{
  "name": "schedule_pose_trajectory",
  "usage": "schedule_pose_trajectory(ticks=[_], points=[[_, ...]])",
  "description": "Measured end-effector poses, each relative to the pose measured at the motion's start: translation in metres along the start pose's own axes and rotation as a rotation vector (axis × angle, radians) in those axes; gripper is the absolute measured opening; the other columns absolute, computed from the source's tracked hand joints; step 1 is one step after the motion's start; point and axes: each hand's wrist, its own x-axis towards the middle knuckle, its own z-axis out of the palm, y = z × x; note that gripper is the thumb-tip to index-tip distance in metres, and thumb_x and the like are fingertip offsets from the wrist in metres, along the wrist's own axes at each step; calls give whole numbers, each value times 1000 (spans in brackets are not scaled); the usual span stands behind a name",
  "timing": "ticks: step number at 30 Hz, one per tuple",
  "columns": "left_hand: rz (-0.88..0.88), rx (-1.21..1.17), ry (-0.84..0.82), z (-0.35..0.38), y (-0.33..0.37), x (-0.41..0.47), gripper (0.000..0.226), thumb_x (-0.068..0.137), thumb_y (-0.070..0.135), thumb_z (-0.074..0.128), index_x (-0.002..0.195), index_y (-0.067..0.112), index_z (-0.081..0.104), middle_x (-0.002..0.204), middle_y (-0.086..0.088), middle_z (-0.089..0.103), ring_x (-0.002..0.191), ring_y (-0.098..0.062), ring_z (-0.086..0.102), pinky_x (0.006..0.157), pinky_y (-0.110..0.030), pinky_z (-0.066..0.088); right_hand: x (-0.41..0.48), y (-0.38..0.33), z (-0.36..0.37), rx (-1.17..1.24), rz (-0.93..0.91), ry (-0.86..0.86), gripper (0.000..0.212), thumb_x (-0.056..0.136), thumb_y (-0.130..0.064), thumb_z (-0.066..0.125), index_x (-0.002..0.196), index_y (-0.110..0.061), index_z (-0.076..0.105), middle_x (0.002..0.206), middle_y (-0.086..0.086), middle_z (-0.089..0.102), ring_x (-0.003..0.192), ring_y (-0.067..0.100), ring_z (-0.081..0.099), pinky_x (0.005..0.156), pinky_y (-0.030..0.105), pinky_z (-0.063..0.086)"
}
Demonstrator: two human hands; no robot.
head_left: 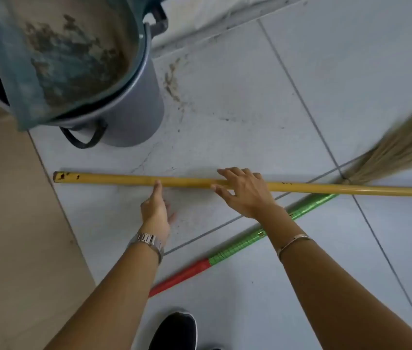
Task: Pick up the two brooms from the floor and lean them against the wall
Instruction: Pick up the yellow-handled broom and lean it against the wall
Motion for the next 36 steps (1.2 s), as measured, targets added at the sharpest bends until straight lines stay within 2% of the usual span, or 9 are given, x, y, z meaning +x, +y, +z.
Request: schedule_pose_trajectory(ticks=[4,8,14,18,21,26,28,32,36], points=[[5,-207,-111,2,-1,14,28,88,38,59,83,11,58,87,-6,57,78,-18,55,65,-33,50,11,-5,20,-67,-15,-17,56,90,-57,30,131,-22,45,119,6,59,104,27,54,89,42,39],[17,-382,-162,-1,3,12,36,89,29,59,117,7,56,116,-12,57,103,-24,57,83,-36,51,16,-8,18,-26,1,-37,48,90,-53,36,120,-21,55,107,7,62,96,28,57,81,40,43],[43,-529,-200,-21,6,-36,45,90,19,58,129,0,47,126,-19,57,115,-30,58,86,-45,52,-6,-25,-18,46,80,-77,32,86,-50,50,107,-28,62,98,2,65,81,19,55,63,31,40],[57,-593,-199,-37,18,-85,53,87,16,61,133,1,40,123,-18,59,113,-30,59,82,-45,53,-32,-40,-54,89,99,-87,28,84,-50,54,102,-32,65,95,-2,67,82,17,58,61,29,41],[79,-629,-179,-51,30,-131,47,85,11,64,128,10,43,107,-10,63,105,-26,62,76,-45,56,-56,-54,-93,94,147,-140,24,82,-53,54,99,-39,64,95,-5,66,82,16,57,59,27,41],[234,-627,-183,-64,67,-213,41,86,10,63,118,29,46,105,-7,65,102,-21,63,70,-41,60,-98,-79,-172,118,130,-107,30,81,-58,53,106,-43,62,89,-13,55,83,10,52,59,25,36],[326,-632,-202,-65,94,-252,36,86,11,64,115,28,51,103,-6,67,102,-21,64,71,-42,60,-115,-90,-213,129,126,-57,32,81,-59,52,107,-44,61,89,-14,52,82,10,49,62,26,37],[510,-625,-284,-62,162,-331,35,87,9,62,120,10,53,112,-11,62,110,-29,61,74,-45,58,-140,-115,-301,195,106,63,30,81,-57,51,104,-42,63,88,-12,53,82,11,51,56,24,35],[715,-577,-421,-65,245,-438,25,86,11,63,110,17,57,111,-15,55,109,-31,60,73,-45,60,-182,-144,-415,331,62,229,31,81,-54,54,105,-39,65,91,-11,55,84,11,52,66,26,40]])
